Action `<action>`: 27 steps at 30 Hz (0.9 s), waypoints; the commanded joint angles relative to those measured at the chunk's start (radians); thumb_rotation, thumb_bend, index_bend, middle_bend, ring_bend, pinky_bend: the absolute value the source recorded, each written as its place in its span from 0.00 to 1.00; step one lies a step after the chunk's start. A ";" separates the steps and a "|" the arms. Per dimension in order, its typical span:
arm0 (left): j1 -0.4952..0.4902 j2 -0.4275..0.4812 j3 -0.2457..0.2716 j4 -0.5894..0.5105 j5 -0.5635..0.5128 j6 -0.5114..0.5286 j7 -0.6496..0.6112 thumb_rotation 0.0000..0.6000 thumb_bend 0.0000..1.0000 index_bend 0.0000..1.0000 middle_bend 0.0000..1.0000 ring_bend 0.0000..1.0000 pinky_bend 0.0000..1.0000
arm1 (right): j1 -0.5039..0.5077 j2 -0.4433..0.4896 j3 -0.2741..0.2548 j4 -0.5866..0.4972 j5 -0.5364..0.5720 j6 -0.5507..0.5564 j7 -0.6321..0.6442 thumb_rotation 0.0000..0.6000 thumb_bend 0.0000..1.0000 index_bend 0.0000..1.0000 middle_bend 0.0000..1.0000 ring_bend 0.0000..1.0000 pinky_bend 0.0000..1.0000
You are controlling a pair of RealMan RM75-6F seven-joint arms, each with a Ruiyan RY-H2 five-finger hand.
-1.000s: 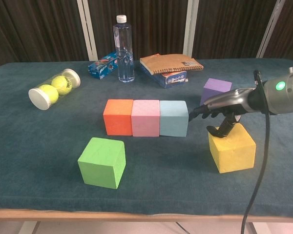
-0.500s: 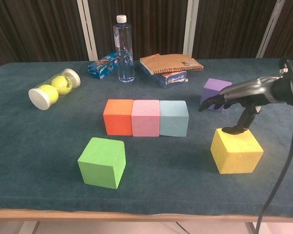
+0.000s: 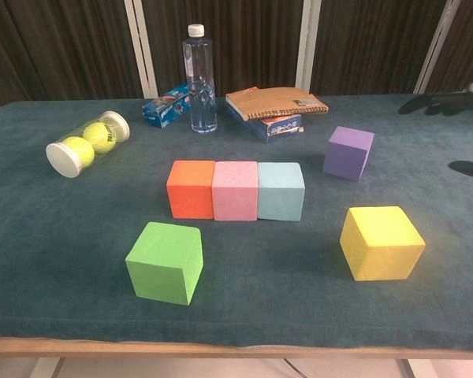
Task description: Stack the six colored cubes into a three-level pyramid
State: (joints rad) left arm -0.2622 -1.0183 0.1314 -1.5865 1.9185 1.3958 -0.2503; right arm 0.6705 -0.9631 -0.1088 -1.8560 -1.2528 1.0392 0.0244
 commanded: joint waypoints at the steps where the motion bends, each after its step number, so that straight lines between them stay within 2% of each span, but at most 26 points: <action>1: -0.067 -0.039 -0.003 -0.072 0.008 -0.105 0.073 1.00 0.08 0.10 0.01 0.00 0.07 | -0.130 0.067 -0.051 0.092 -0.161 0.103 0.176 1.00 0.37 0.01 0.00 0.00 0.00; 5: -0.131 -0.089 -0.029 -0.153 -0.082 -0.243 0.060 1.00 0.11 0.14 0.00 0.00 0.07 | -0.130 0.111 -0.030 0.134 -0.192 0.079 0.285 1.00 0.37 0.01 0.00 0.00 0.00; 11: -0.175 -0.166 -0.069 -0.182 -0.146 -0.309 0.109 1.00 0.11 0.14 0.00 0.00 0.07 | -0.110 0.171 0.011 0.150 -0.183 0.018 0.394 1.00 0.37 0.00 0.00 0.00 0.00; 15: -0.198 -0.243 -0.111 -0.224 -0.240 -0.368 0.231 1.00 0.11 0.14 0.00 0.00 0.07 | -0.067 0.209 0.034 0.170 -0.189 -0.093 0.511 1.00 0.37 0.00 0.00 0.00 0.00; 21: -0.216 -0.297 -0.149 -0.236 -0.321 -0.397 0.335 1.00 0.11 0.14 0.00 0.00 0.07 | -0.061 0.208 0.047 0.187 -0.204 -0.125 0.550 1.00 0.37 0.00 0.00 0.00 0.00; 24: -0.254 -0.359 -0.197 -0.213 -0.435 -0.455 0.433 1.00 0.13 0.14 0.00 0.00 0.07 | -0.059 0.197 0.052 0.215 -0.217 -0.152 0.580 1.00 0.37 0.00 0.00 0.00 0.00; 27: -0.280 -0.398 -0.221 -0.202 -0.532 -0.488 0.504 1.00 0.16 0.14 0.00 0.00 0.07 | -0.063 0.195 0.057 0.233 -0.236 -0.157 0.604 1.00 0.37 0.00 0.00 0.00 0.00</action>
State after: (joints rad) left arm -0.5085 -1.3669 -0.0531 -1.8022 1.4708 0.9521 0.1934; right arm 0.6088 -0.7658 -0.0551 -1.6285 -1.4819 0.8865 0.6215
